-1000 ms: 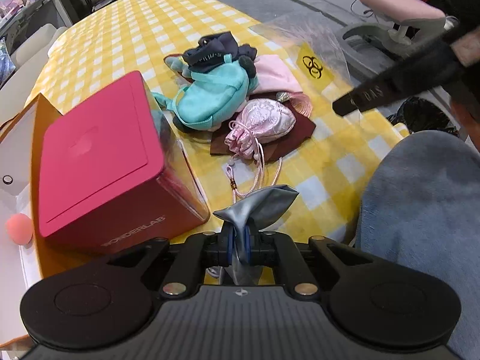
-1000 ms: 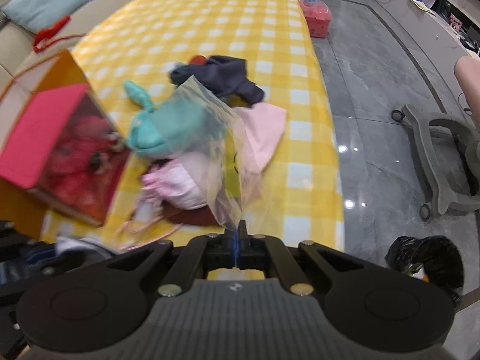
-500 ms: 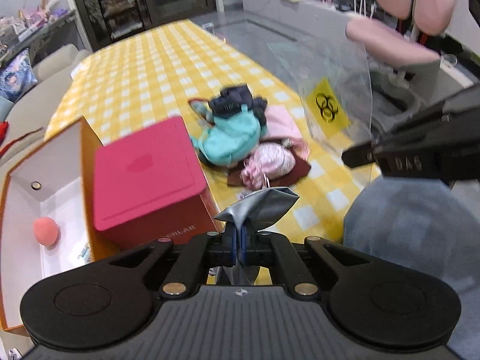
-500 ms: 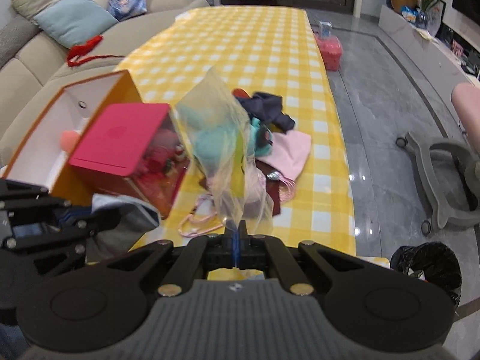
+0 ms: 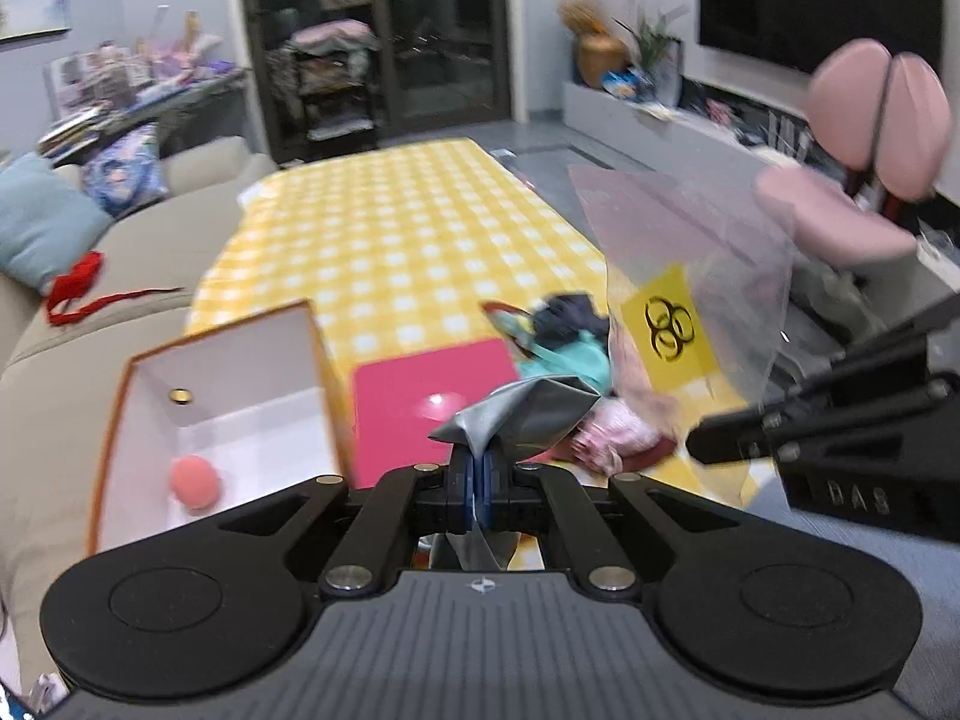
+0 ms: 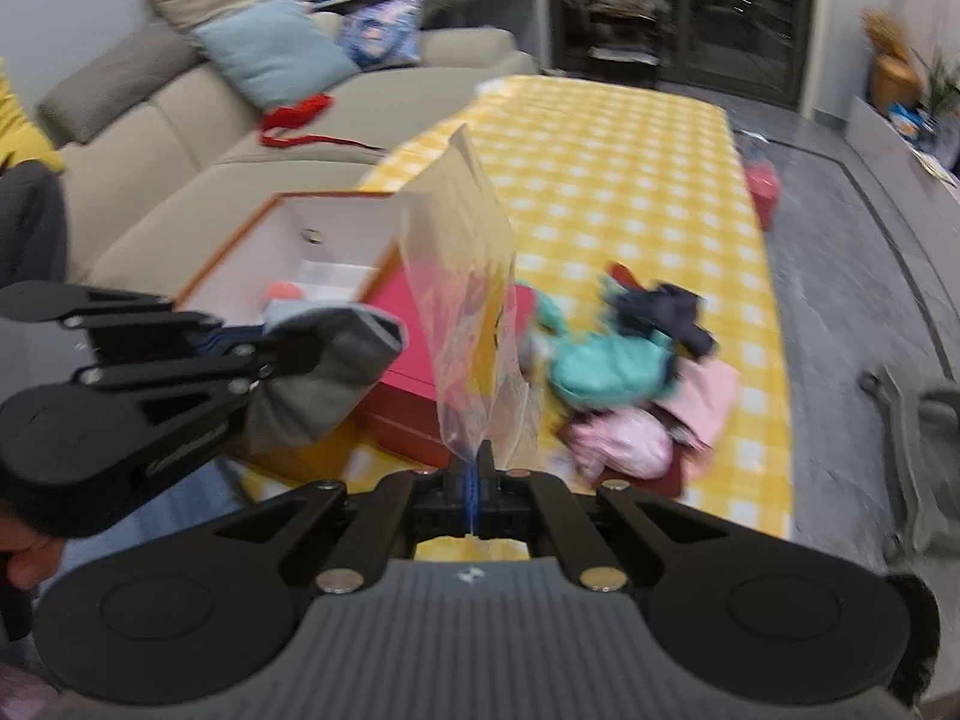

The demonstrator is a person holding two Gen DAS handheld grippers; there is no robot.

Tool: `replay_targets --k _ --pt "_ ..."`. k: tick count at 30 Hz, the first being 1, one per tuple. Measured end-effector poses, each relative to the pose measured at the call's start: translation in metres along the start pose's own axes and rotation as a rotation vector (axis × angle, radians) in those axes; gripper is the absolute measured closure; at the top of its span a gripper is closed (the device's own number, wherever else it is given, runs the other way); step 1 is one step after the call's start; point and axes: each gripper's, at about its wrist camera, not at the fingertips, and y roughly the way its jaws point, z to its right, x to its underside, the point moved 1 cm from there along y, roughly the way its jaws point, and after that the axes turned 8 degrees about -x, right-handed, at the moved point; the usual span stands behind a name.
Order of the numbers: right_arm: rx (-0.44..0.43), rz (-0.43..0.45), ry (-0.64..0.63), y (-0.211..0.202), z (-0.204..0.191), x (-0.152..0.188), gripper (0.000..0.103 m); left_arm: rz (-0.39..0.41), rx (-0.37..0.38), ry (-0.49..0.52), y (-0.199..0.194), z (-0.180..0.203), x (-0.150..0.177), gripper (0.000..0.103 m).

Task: Organize soft objects
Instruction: 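Carry the grey bag in left tool while right tool carries the clear bag to the white box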

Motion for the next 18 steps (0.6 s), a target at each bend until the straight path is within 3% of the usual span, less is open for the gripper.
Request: replay_targets --k 10,18 --pt "-0.171 0.008 -0.088 0.018 -0.063 -0.036 0.103 0.046 -0.114 -0.118 -0.011 -0.071 -0.007 0.1" --pt "-0.231 -0.037 -0.153 0.06 -0.098 -0.063 0.103 0.035 -0.205 -0.175 -0.001 -0.115 -0.006 0.1"
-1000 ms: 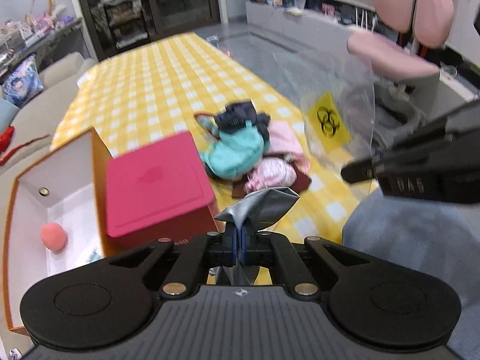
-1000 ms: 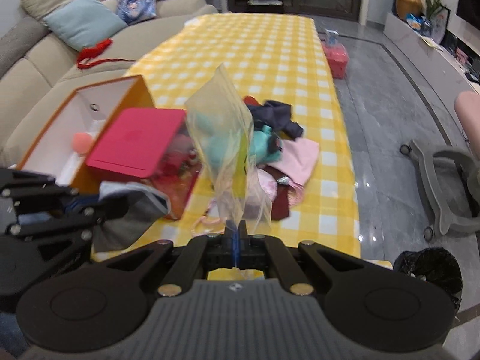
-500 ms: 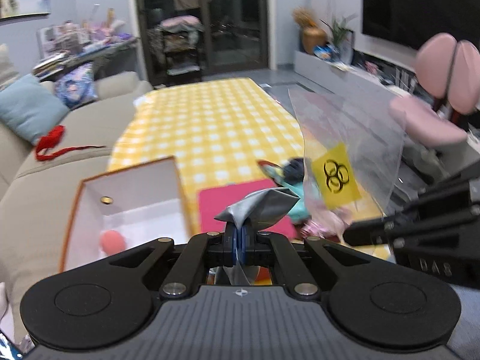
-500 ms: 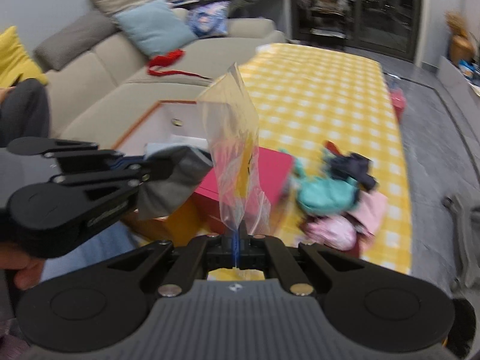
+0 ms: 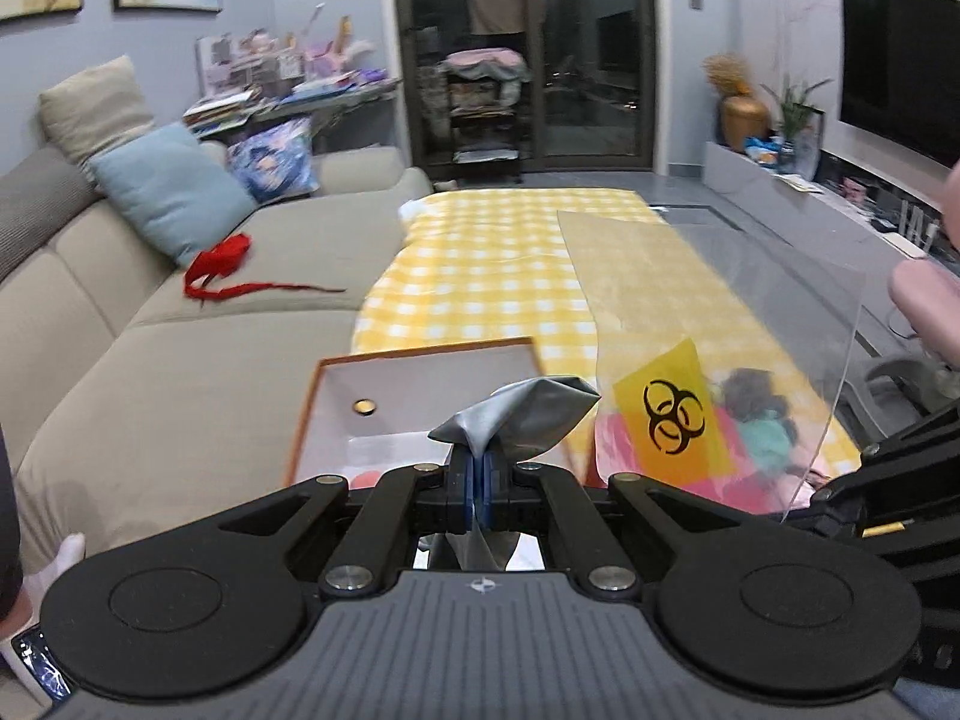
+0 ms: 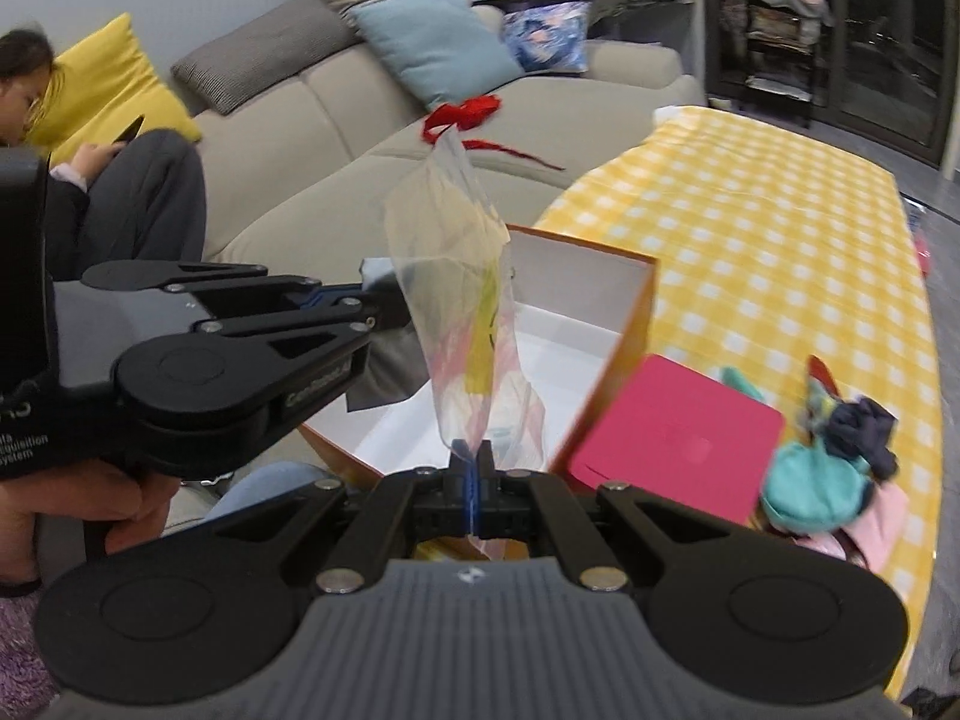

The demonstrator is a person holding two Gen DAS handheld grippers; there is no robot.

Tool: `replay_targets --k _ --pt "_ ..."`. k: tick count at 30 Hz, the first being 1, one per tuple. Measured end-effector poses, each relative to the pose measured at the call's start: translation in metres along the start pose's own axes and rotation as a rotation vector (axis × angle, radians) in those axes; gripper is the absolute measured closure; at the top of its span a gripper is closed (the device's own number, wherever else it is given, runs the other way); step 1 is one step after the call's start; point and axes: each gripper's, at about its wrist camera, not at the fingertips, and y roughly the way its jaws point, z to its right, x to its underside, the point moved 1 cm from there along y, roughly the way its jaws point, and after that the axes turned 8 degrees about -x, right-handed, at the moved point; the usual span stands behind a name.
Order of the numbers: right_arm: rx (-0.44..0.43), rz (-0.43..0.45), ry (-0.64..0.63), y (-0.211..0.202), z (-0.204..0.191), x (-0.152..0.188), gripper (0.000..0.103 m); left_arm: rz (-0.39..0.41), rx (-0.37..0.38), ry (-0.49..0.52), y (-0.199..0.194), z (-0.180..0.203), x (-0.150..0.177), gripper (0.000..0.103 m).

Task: Organize soft objects
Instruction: 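Carry the grey bag in left tool while right tool carries the clear bag to the white box, then open left tool over the box while right tool releases the clear bag inside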

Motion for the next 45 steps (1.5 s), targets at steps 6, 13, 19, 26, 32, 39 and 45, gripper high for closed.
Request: replay_targets --k 6,13,19,26,32,39,45 --pt "-0.014 -0.077 -0.037 0.048 -0.004 -0.016 0.103 -0.069 -0.048 -0.036 0.026 -0.03 0.004 0.1" --pt "-0.024 -0.188 -0.047 0.106 -0.005 -0.026 0.103 -0.176 -0.107 -0.045 0.062 -0.057 0.016 0.1" --pt "-0.011 -0.3 -0.055 0.155 0.003 -0.025 0.103 -0.28 -0.095 -0.017 0.091 -0.065 0.03 0.101" --pt "-0.01 -0.386 -0.039 0.19 0.011 -0.019 0.103 -0.359 -0.106 0.044 0.116 -0.066 0.047 0.1" --pt "-0.018 -0.42 -0.013 0.206 0.016 -0.016 0.102 -0.4 -0.119 0.073 0.13 -0.067 0.053 0.1" --pt "-0.04 -0.421 0.004 0.207 0.018 -0.014 0.1 -0.424 -0.139 0.089 0.136 -0.068 0.056 0.098" --pt "-0.042 -0.409 0.012 0.204 0.017 -0.014 0.079 -0.423 -0.153 0.097 0.134 -0.067 0.055 0.083"
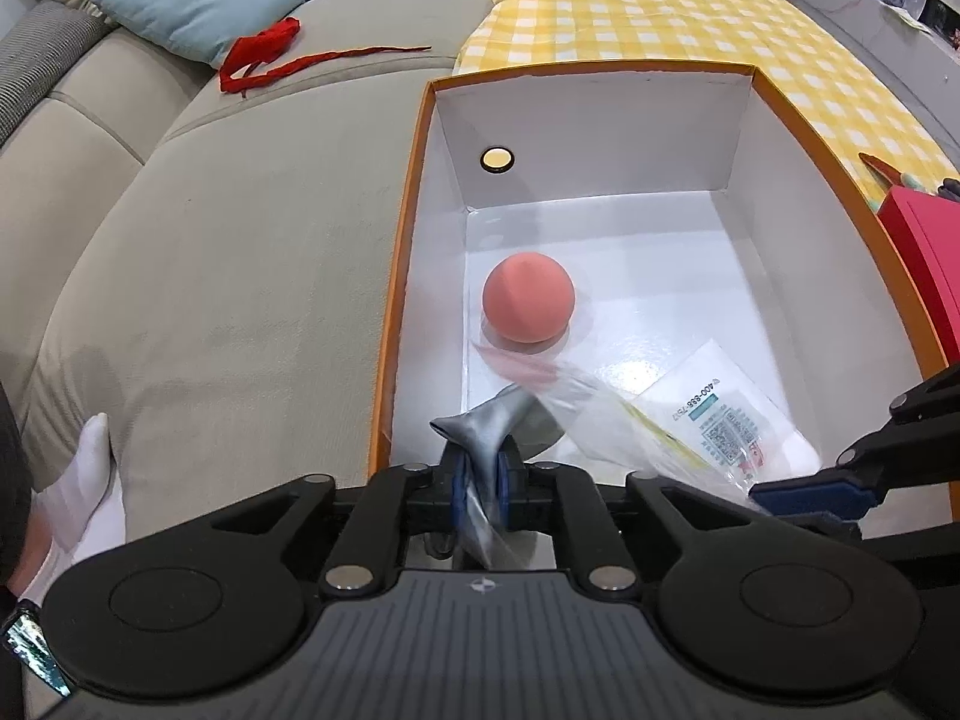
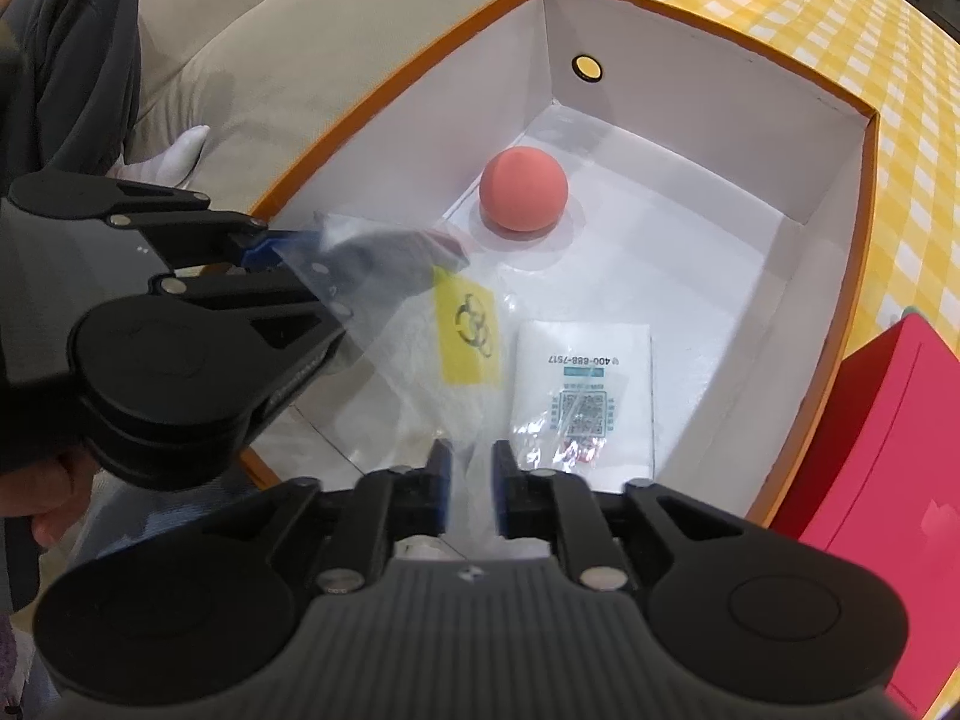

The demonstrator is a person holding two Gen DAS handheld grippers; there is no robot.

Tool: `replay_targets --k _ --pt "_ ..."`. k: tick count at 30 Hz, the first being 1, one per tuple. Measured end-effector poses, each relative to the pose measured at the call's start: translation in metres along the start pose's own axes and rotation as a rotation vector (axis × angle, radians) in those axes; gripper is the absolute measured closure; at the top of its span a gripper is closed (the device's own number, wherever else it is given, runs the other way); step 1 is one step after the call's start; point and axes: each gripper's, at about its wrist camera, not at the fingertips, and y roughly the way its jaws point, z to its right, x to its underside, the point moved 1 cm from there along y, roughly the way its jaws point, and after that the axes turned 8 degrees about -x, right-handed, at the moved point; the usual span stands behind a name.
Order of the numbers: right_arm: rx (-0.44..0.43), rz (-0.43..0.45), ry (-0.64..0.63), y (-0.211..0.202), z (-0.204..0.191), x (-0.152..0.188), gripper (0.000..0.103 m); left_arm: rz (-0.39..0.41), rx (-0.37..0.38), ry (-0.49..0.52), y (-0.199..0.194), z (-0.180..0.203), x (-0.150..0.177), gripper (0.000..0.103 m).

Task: Organize soft objects
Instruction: 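Open left tool over the box while right tool releases the clear bag inside, then withdraw both tools from the box back toward the remaining pile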

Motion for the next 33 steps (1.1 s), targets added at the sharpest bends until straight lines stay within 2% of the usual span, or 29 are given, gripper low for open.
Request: replay_targets --k 1,2,5,7,16,22,29,33 --pt "0.0 0.007 0.002 -0.002 0.0 0.0 0.07 0.005 -0.007 -0.001 -0.001 -0.001 0.0 0.078" --pt "-0.001 0.014 0.001 -0.004 0.0 0.001 0.069 0.008 -0.006 -0.003 -0.001 -0.001 0.0 0.076" --pt "-0.003 0.029 -0.008 -0.012 -0.003 0.001 0.068 0.03 -0.013 -0.016 -0.009 -0.004 -0.001 0.073" --pt "0.0 0.039 -0.013 -0.016 -0.005 0.002 0.068 0.048 -0.025 -0.022 -0.016 -0.004 -0.003 0.064" --pt "0.036 0.088 -0.045 -0.041 -0.013 0.008 0.061 0.109 -0.042 -0.026 -0.04 -0.006 -0.006 0.055" --pt "0.077 0.157 -0.067 -0.07 -0.02 0.02 0.06 0.16 -0.019 -0.074 -0.061 -0.009 -0.005 0.055" --pt "0.125 0.278 -0.055 -0.11 -0.022 0.046 0.057 0.27 0.018 -0.128 -0.097 -0.005 -0.001 0.055" --pt "0.142 0.346 -0.033 -0.132 -0.02 0.064 0.056 0.334 0.063 -0.154 -0.114 0.002 0.003 0.055"
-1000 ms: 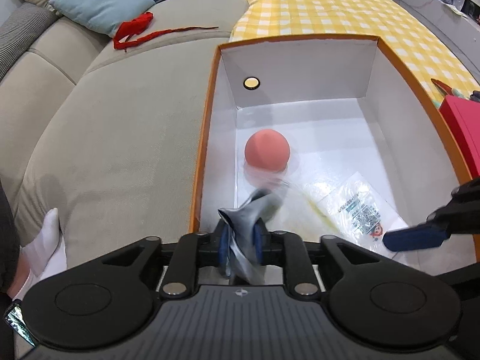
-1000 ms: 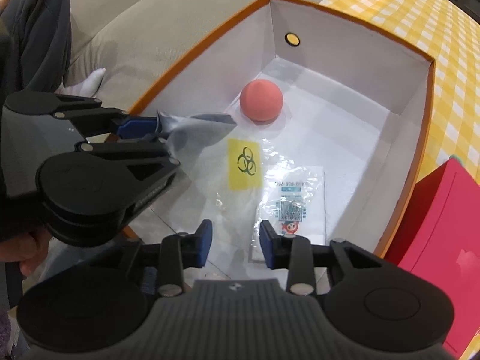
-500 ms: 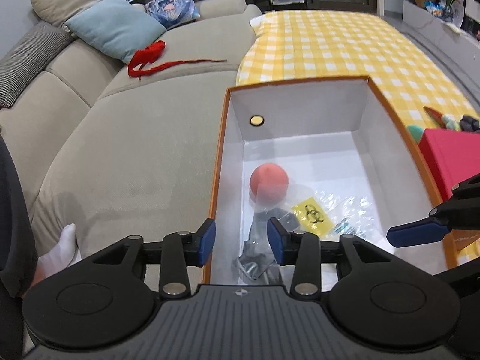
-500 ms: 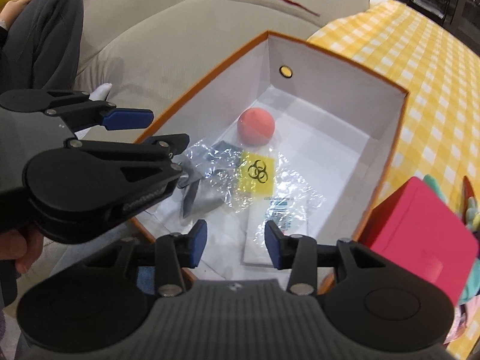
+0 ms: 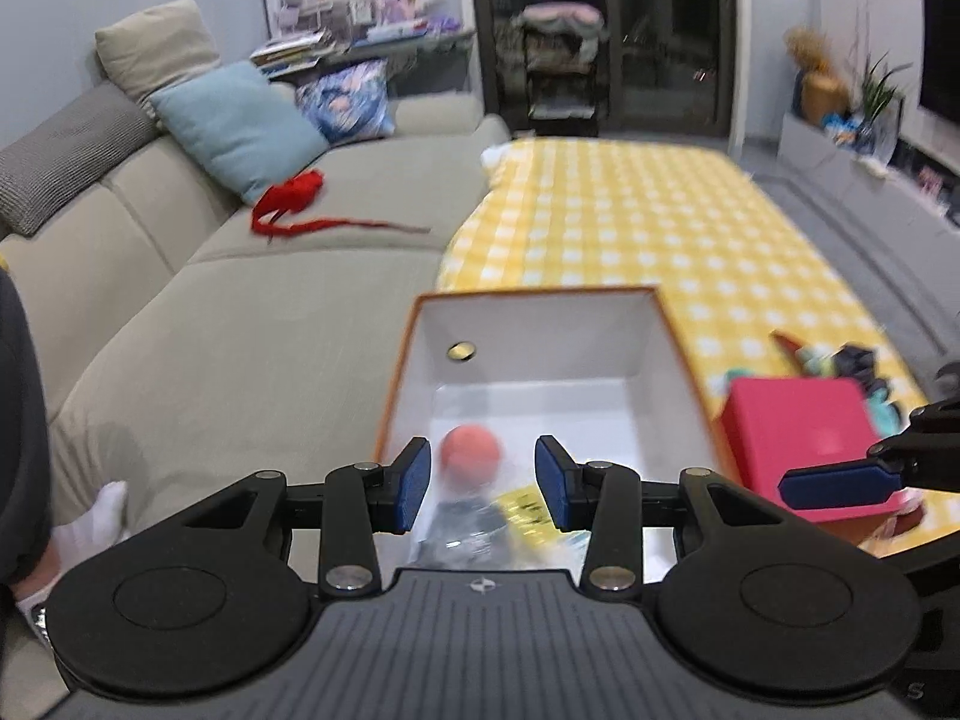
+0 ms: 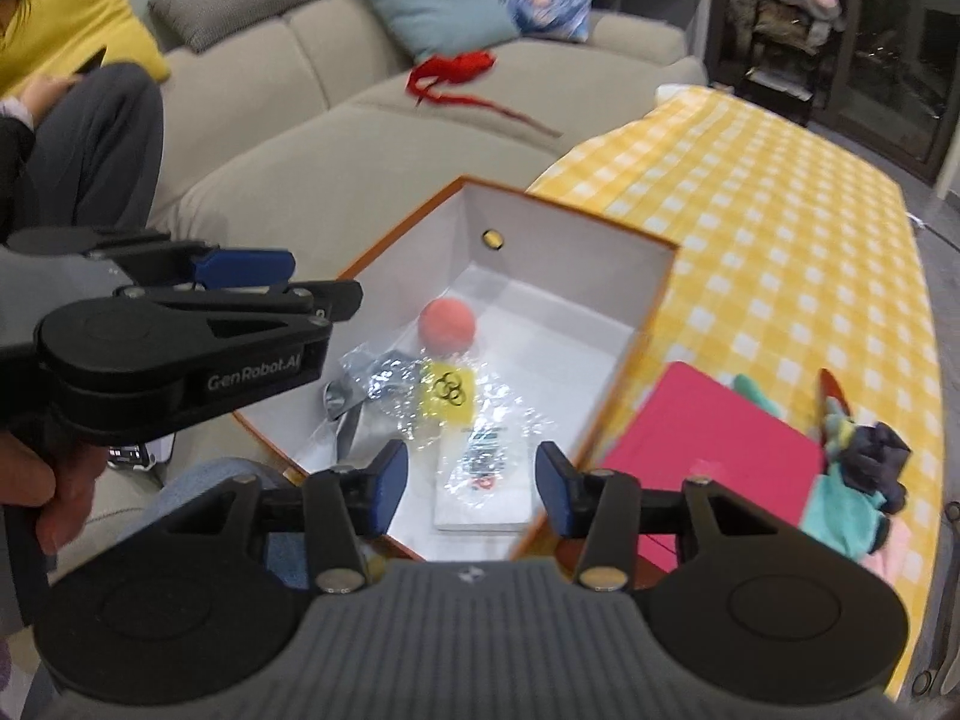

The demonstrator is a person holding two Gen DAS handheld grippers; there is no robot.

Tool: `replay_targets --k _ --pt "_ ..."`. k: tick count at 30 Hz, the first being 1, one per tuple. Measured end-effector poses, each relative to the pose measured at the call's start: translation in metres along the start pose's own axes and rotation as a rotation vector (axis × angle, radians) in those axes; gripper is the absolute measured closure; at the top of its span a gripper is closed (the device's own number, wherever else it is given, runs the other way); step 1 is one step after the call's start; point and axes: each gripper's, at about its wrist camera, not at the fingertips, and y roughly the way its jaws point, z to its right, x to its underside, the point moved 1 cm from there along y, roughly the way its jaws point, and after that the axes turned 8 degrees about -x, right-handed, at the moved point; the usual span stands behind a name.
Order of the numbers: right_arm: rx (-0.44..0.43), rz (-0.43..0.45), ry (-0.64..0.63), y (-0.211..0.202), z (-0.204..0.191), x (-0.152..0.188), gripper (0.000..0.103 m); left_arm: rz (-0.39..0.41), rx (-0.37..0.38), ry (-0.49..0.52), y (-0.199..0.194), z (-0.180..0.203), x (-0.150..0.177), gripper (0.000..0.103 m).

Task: Organize soft objects
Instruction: 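Withdraw both tools from the box back toward the remaining pile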

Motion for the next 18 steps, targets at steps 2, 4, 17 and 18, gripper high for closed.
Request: replay_targets --k 2,4,17,18 --pt "0.008 0.032 0.01 -0.011 0.004 0.005 0.055 0.019 0.028 -0.018 -0.007 0.005 0.001 0.055" --pt "0.026 0.064 0.02 -0.022 0.009 0.012 0.054 0.038 0.055 -0.033 -0.013 0.012 0.002 0.055" --pt "0.1 0.149 0.155 -0.08 0.051 0.074 0.054 0.061 0.224 0.03 -0.043 0.079 0.02 0.055" --pt "0.111 0.149 0.165 -0.083 0.054 0.079 0.054 0.056 0.239 0.039 -0.044 0.085 0.021 0.055"
